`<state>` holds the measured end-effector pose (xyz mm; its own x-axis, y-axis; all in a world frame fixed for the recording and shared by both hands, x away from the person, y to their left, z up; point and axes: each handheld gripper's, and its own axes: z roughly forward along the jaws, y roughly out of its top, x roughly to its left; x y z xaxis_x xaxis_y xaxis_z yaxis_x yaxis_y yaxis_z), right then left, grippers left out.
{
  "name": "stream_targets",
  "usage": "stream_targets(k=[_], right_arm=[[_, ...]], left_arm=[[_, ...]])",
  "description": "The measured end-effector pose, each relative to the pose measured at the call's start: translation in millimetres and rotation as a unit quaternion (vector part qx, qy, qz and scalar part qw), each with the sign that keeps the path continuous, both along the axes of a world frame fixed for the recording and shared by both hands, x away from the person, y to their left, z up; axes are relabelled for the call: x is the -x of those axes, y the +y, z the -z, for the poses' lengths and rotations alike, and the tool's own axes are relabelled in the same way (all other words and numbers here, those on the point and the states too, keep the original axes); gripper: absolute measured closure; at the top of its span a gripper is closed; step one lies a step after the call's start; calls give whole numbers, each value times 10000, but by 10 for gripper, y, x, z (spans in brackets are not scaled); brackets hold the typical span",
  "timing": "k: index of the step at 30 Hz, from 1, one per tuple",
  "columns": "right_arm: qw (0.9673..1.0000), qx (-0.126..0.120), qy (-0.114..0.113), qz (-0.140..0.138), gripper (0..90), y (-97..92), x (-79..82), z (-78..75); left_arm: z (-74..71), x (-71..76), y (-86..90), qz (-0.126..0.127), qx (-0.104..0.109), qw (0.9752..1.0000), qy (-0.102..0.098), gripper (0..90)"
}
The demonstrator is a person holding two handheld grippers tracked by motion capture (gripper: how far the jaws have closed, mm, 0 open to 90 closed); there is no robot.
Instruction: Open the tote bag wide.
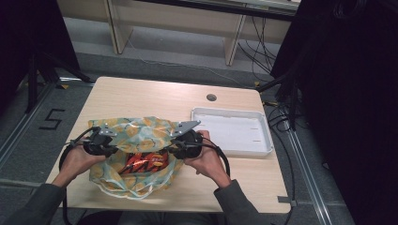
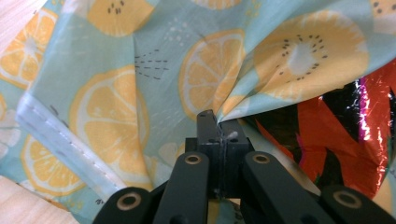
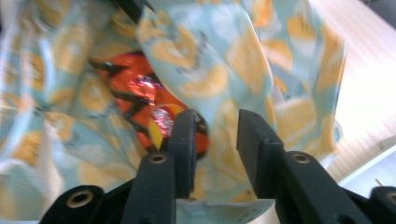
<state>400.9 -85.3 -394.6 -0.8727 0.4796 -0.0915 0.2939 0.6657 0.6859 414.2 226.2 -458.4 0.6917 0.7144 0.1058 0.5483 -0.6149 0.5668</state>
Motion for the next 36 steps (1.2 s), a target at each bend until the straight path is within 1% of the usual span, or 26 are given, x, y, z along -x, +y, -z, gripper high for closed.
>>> stream_targets(k=[5,6,9,10,11,12,13,15,16,17,18,20,21,22,23,24,25,27,28,29,31,32,33,34,35,36], right_arm=[[9996,-177,-37,-227,676,-29,121,-80],[9984,-182,23,-536,768,-5,210,-99],[9970,-25,185,-752,828,35,285,-57],[9964,218,202,-791,859,61,318,-1],[9927,930,100,-762,900,90,290,203],[9912,1142,113,-653,900,82,262,281],[9899,1273,234,-572,900,57,211,386],[9891,1374,414,-328,900,-30,100,573],[9879,1438,453,-360,900,-84,26,639],[9876,1465,525,-216,900,-149,-44,693],[9878,1439,559,-194,900,-182,-87,724],[9888,1352,631,-104,900,-235,-173,797],[9879,1373,723,6,900,-240,-184,826],[9871,1453,658,-100,900,-248,-222,847],[9872,1463,634,-85,900,-240,-229,872],[9864,1487,677,-159,900,-240,-243,884],[9862,1507,679,-105,900,-227,-227,903],[9855,1561,651,-98,900,-219,-221,909],[9862,1528,617,-163,881,-208,-202,886],[9871,1470,621,-110,866,-204,-177,848],[9898,1320,520,-145,847,-200,-126,747],[9914,1212,460,-173,838,-196,-89,686],[9927,1103,445,-195,828,-192,-48,625],[9938,1017,271,-348,828,-187,-32,577],[9938,1017,271,-348,828,-187,-32,577],[9962,801,209,-267,830,-160,49,487]], left_arm=[[12,-7,-15,-102,68,9999,-29,893],[10,-6,-17,-108,85,9999,-17,893],[0,0,-11,-70,76,9999,46,893],[2,2,-11,-88,104,9999,33,893],[1,2,-4,-77,106,9999,-18,893],[-5,9,5,-70,118,9999,56,893],[3,23,5,-165,211,9995,142,893],[4,4,31,-95,158,9998,60,893],[15,-6,39,-118,165,9998,54,893],[35,-3,33,-190,268,9994,87,893],[51,-5,35,-240,283,9992,179,893],[102,-25,39,-169,217,9996,97,894],[102,-25,39,-169,217,9996,97,893],[145,-32,33,-246,199,9995,85,894],[153,-48,52,-154,112,9997,128,893],[185,-39,37,-334,214,9991,138,893],[180,-66,64,-153,37,9998,96,893],[201,-54,52,-265,149,9995,121,891],[201,-52,54,-221,93,9997,96,887],[176,-19,35,-296,166,9993,145,883],[111,15,28,-238,146,9996,26,846],[91,42,12,-284,267,9992,-37,819],[50,65,12,-215,257,9994,-48,801],[-3,100,11,-171,277,9994,-75,785],[-3,100,11,-171,277,9994,-75,759],[-72,143,15,-114,376,9992,-113,725]])
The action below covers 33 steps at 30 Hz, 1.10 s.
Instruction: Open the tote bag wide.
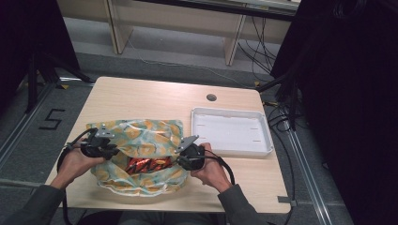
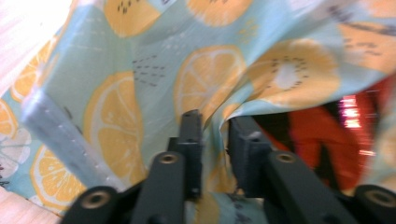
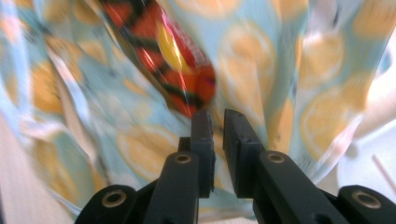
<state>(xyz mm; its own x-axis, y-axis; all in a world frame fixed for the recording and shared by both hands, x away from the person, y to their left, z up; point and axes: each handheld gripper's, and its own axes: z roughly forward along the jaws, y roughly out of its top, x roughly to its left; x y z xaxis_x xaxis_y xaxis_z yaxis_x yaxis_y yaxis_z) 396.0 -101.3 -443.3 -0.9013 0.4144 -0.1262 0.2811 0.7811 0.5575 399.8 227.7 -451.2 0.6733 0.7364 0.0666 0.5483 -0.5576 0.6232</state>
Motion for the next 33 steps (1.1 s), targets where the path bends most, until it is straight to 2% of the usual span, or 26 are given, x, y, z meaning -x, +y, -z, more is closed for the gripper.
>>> stream_targets(k=[1,4,5,6,8,9,10,11,12,13,14,15,16,17,18,19,20,21,22,23,25,27,28,29,30,33], right_arm=[[10000,-55,-53,7,832,10,11,-17],[9998,-124,-157,-79,831,29,20,-56],[9995,-292,-71,-16,828,28,31,-74],[9995,-318,59,59,828,30,49,-79],[9994,-336,-77,-31,826,24,28,-76],[9994,-350,-55,-20,825,21,25,-76],[9993,-377,3,36,824,17,30,-78],[9993,-379,-31,-4,823,15,21,-80],[9993,-377,-33,33,819,13,23,-85],[9991,-396,25,120,817,16,39,-87],[9989,-447,18,136,817,20,43,-83],[9988,-474,-13,97,815,20,40,-82],[9990,-425,-95,-41,813,21,25,-87],[9989,-459,-63,-12,811,30,34,-81],[9989,-459,-63,-12,811,30,34,-81],[9990,-452,-1,45,808,34,50,-83],[9991,-431,30,-33,805,37,41,-81],[9990,-457,6,-18,803,42,36,-69],[9988,-479,70,31,803,51,35,-58],[9987,-507,105,31,804,62,33,-53],[9986,-521,134,11,804,116,14,-36],[9986,-503,155,20,802,143,9,-35],[9985,-535,120,-33,795,190,-8,-24],[9985,-537,125,-13,795,208,-9,-22],[9985,-525,165,-16,795,218,-11,-27],[9985,-530,141,-14,795,232,-28,-25]], left_arm=[[-30,32,-8,-53,162,9999,-9,706],[-124,105,10,10,177,9998,-68,655],[-200,150,33,185,166,9996,-147,588],[-233,212,19,60,318,9995,-26,564],[-326,296,26,180,330,9992,-147,541],[-353,353,10,179,416,9989,-108,537],[-378,404,-7,259,414,9987,-134,538],[-389,458,-33,285,455,9985,-117,537],[-398,481,-43,463,384,9979,-223,535],[-390,531,-77,412,472,9979,-170,542],[-384,566,-102,396,474,9979,-206,546],[-377,598,-124,488,504,9973,-225,549],[-365,638,-152,530,539,9970,-139,554],[-352,658,-173,633,511,9965,-170,558],[-352,658,-173,633,511,9965,-170,560],[-319,695,-209,582,549,9967,-115,560],[-279,723,-239,623,542,9966,2,567],[-236,743,-267,617,571,9965,32,575],[-181,748,-290,711,482,9963,54,581],[-149,756,-307,679,483,9964,140,581],[-119,738,-319,761,380,9962,181,581],[-102,738,-330,736,365,9964,184,581],[-75,755,-352,693,355,9966,272,578],[-41,754,-367,761,212,9965,274,574],[-14,755,-379,691,214,9970,280,568],[25,741,-380,716,95,9971,256,549]])
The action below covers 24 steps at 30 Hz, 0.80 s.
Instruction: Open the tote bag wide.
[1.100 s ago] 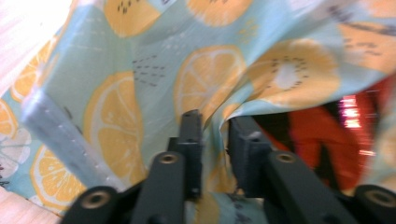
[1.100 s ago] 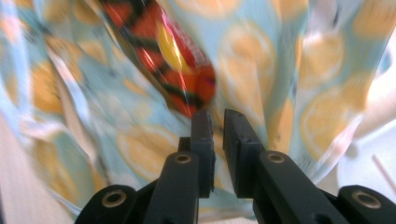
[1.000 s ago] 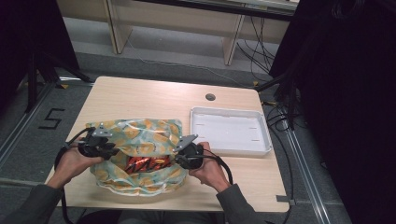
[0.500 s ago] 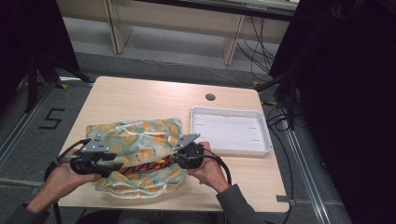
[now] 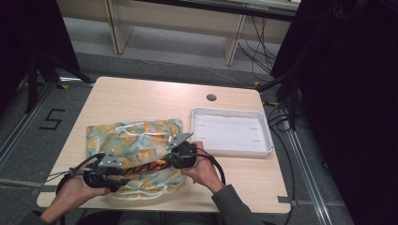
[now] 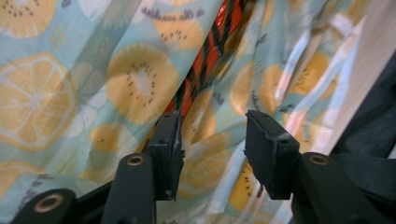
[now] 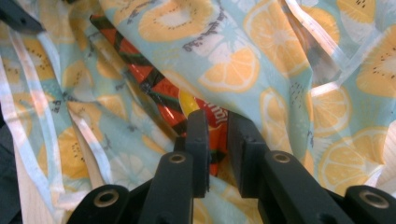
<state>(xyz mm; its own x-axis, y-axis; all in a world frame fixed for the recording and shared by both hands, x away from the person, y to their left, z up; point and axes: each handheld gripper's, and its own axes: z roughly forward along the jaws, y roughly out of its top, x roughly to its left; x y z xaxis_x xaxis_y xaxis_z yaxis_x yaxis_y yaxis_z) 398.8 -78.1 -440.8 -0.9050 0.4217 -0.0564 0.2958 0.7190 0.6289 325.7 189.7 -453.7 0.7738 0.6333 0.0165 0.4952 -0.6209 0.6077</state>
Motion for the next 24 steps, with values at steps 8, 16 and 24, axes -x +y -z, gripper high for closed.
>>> stream_targets(k=[8,16,24], right_arm=[[9999,-53,-22,105,789,28,-73,10],[9995,-177,13,245,773,10,-107,7],[9994,-185,43,298,761,-28,-106,-7]], left_arm=[[112,-89,-51,-176,-275,9995,41,542],[201,-234,-122,-135,-512,9985,-100,536],[202,-323,-187,-249,-351,9990,-92,532]])
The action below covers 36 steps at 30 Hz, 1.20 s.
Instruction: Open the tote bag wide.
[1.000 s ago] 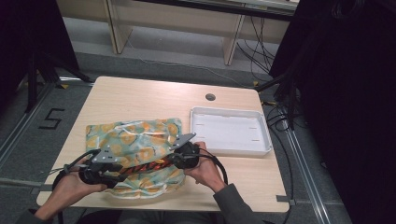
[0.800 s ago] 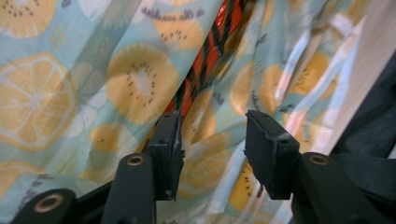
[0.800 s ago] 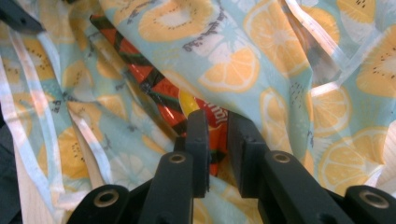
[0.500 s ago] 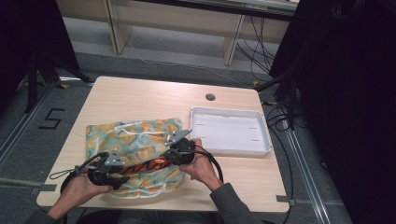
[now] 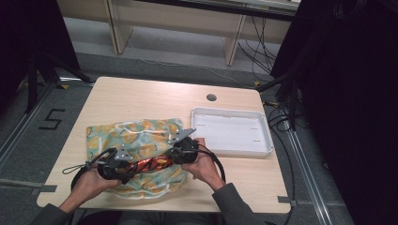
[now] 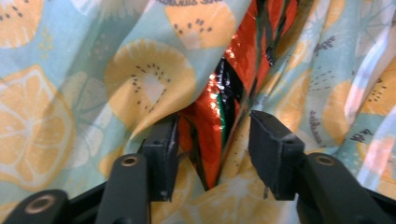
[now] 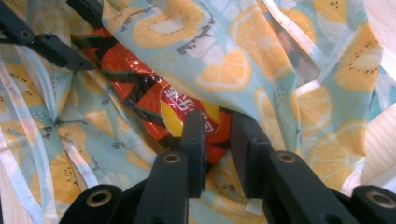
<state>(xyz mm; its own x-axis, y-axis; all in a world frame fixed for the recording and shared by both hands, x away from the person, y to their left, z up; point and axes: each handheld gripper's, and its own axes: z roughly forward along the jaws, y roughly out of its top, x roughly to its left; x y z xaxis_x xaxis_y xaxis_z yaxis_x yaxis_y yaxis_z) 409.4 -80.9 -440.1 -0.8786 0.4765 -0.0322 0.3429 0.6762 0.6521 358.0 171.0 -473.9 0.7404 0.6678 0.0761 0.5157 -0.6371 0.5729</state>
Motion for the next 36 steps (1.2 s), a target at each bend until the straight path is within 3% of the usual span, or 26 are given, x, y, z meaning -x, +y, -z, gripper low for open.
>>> stream_targets(k=[5,6,7,9,10,13,15,18,20,21,23,24,29,30,33,35,36], right_arm=[[10000,-36,-31,14,757,-15,9,-5],[10000,-36,-31,14,757,-15,9,-5],[10000,-18,-74,-55,756,-32,3,-12],[9999,-30,-80,-55,756,-46,1,-11],[9999,-47,-122,-34,756,-54,-1,-5],[9998,-114,-150,-79,755,-93,-18,-20],[9998,-170,-104,46,748,-134,-30,-51],[9993,-311,-63,180,734,-217,-65,-94],[9993,-322,-92,173,728,-245,-78,-104],[9991,-367,-64,195,713,-290,-78,-130],[9990,-408,-167,70,696,-315,-91,-140],[9988,-442,-121,164,684,-329,-73,-153],[9988,-471,-96,-21,632,-399,3,-212],[9988,-481,37,33,623,-396,48,-229],[9988,-421,-19,-247,602,-391,88,-247],[9988,-460,63,-157,595,-371,129,-244],[9987,-430,91,-239,586,-330,143,-242]], left_arm=[[9,-39,-6,24,-36,10000,40,620],[9,-39,-6,24,-36,10000,40,660],[14,-45,-17,100,-200,9997,-97,723],[19,-48,-25,104,-270,9993,-217,836],[2,-50,-20,130,-249,9994,-186,871],[-79,-45,8,260,-191,9994,-112,883],[-115,-33,25,296,-129,9994,-154,883],[-338,-19,130,489,32,9987,-116,886],[-391,-15,152,474,116,9987,-153,886],[-497,-17,200,483,196,9985,-153,886],[-594,-11,245,542,205,9980,-249,887],[-638,-7,266,588,194,9978,-255,887],[-797,64,316,629,407,9969,-232,888],[-825,79,320,659,427,9967,-218,888],[-903,110,334,709,505,9958,-267,888],[-923,122,335,712,539,9957,-240,888],[-940,137,332,712,614,9952,-265,888]])
